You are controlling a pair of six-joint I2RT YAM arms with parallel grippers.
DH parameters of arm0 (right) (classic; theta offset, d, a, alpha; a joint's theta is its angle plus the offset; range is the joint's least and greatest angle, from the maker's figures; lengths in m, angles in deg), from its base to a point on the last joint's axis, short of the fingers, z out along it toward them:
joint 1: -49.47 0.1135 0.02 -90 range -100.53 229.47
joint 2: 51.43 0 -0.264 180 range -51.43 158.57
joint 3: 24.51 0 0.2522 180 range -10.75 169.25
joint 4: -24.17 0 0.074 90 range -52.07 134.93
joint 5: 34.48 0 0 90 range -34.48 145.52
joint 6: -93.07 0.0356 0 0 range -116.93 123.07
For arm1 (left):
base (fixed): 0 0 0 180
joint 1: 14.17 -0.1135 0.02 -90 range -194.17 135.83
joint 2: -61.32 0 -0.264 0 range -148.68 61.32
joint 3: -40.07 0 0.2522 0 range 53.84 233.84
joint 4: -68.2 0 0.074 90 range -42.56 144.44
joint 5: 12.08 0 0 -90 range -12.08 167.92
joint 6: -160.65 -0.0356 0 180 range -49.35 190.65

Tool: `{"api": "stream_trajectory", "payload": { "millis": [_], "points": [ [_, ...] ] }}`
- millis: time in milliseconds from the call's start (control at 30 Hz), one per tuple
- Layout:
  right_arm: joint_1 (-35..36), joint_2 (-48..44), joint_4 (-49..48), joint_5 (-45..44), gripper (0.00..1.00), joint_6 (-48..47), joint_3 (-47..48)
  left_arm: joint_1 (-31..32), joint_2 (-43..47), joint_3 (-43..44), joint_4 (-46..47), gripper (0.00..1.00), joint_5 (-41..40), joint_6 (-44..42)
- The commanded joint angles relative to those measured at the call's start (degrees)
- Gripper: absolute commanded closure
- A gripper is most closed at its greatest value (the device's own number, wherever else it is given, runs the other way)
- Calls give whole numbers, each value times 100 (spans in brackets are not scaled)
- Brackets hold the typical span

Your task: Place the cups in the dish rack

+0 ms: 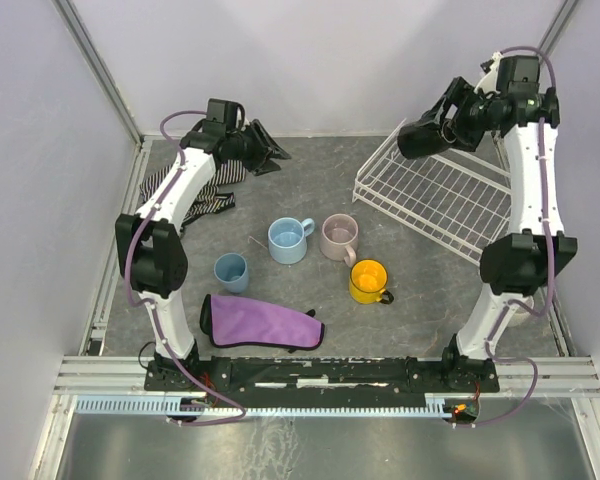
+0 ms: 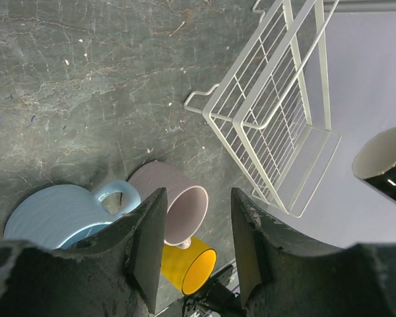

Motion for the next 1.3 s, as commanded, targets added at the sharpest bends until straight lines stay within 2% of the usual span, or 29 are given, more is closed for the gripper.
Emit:
{"api": "stream_trajectory", "payload": {
  "millis": [0, 100, 267, 533, 1033, 1267],
  "points": [
    [222, 891, 1973, -1215, 99, -991, 1882, 2, -64, 77, 53, 50, 93, -311],
    [461, 1255, 2428, -1722, 99, -1173, 2550, 7, -158, 145, 39, 50, 103, -309],
    [641, 1304, 2163, -2208, 99, -1221, 2163, 3, -283, 346, -78, 50, 70, -369],
    [919, 1664, 1854, -2583, 99, -1283, 2182, 4, -351, 325, -106, 50, -24, -395],
    [1190, 2599, 1680, -2530, 99, -1218, 2487, -7, -461, 431, -270, 50, -136, -504],
    [1421, 2824, 1557, -2807, 99, -1198, 2555, -7, -478, 435, -391, 50, -224, -642]
  ]
}}
